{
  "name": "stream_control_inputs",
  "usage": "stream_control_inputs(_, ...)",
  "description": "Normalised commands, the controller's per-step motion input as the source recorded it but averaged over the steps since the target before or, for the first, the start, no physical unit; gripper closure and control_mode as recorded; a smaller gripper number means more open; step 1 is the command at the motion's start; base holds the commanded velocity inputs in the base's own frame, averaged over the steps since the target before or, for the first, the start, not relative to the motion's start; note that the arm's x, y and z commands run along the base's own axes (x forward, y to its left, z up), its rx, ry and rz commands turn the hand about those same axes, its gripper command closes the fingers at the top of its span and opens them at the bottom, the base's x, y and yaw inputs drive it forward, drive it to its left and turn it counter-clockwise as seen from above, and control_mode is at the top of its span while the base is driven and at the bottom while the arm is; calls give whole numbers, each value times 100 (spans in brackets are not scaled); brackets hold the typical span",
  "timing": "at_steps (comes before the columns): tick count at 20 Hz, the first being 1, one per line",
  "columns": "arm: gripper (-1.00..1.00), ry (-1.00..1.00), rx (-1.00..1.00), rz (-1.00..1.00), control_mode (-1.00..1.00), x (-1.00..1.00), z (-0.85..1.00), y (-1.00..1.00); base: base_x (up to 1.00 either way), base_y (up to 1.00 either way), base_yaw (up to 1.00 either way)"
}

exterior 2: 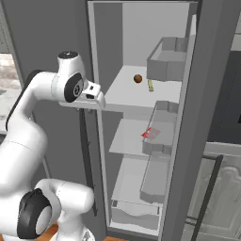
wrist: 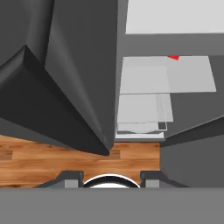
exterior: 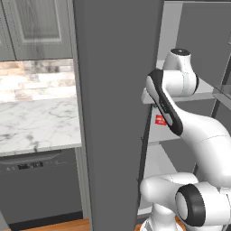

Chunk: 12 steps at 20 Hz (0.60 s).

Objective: Pick the egg and butter from the fridge and place them by the bowl for mixing.

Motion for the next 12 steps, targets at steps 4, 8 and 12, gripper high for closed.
stream_control_inputs(4, -100, 0, 0, 0, -100, -4, 0, -3, 0, 0, 0)
stream_control_inputs(8, -100, -7, 0, 0, -100, -4, 1, -14, 0, 0, 0)
stream_control_inputs(12, -100, -15, 0, 0, -100, -4, 15, -19, 0, 0, 0)
